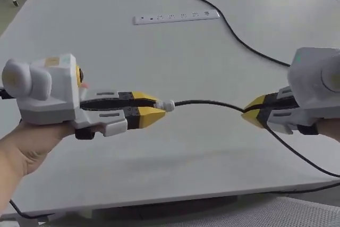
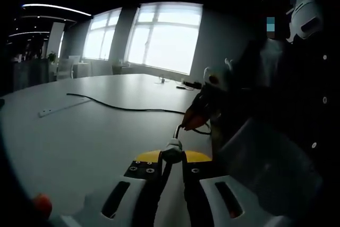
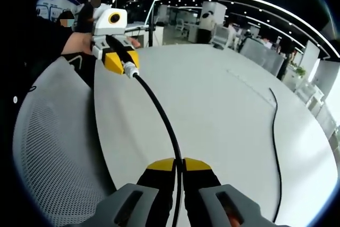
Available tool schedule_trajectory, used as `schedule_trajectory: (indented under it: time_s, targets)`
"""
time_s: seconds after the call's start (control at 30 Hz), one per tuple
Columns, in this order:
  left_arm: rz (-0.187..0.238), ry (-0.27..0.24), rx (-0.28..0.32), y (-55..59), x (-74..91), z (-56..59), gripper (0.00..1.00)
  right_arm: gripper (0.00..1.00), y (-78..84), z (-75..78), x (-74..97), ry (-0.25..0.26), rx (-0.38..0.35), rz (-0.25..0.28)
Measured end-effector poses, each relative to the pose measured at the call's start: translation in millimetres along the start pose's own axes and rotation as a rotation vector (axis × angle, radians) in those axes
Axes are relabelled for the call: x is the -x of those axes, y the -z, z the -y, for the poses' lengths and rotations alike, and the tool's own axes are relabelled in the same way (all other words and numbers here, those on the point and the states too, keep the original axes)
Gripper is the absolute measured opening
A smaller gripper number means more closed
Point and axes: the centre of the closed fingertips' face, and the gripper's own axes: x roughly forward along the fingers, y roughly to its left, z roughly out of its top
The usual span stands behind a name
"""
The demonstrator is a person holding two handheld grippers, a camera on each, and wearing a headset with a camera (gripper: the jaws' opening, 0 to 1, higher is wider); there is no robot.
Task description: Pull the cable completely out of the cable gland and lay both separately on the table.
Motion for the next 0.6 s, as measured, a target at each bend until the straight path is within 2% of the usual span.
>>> schedule_trajectory:
  time_s: [0.07, 0.17, 0.27, 0.33, 0.37, 0.43, 0.5, 0.6]
  targets:
    - [0.005, 0.000, 0.003, -1.1, -0.1, 0.0, 0.15, 0.03, -2.5, 1.0, 0.4, 0.005, 0.016, 0.008]
    - [0.002, -0.002, -0.002, -0.9, 0.0, -0.5, 0.15, 0.15, -10.6, -3.9, 1.4, -0.021, 0.014, 0.025]
    - [0.003, -0.002, -0.004, -1.1, -0.5, 0.0, 0.15, 0.16, -21.6, -9.4, 1.6, -0.030, 0.058, 0.045]
    - [0.001, -0.001, -0.004, -0.5, -0.9, 0.5, 0.15, 0.16, -32.6, -17.3, 1.3, -0.056, 0.069, 0.063]
    - [-0.003, 0.000, -0.007, 0.1, -1.2, 0.7, 0.15, 0.17, -42.9, -21.5, 0.8, -0.063, 0.103, 0.090]
    - [-0.004, 0.002, -0.007, 0.2, -1.4, 1.4, 0.15, 0.17, -52.8, -27.2, 0.2, -0.072, 0.123, 0.102]
    - [-0.006, 0.002, -0.010, 0.0, -1.6, 2.0, 0.15, 0.17, -68.8, -36.6, -1.9, -0.093, 0.188, 0.136]
    - [-0.007, 0.003, -0.012, -0.3, -1.8, 2.5, 0.15, 0.15, -83.5, -49.3, -7.4, -0.116, 0.252, 0.153]
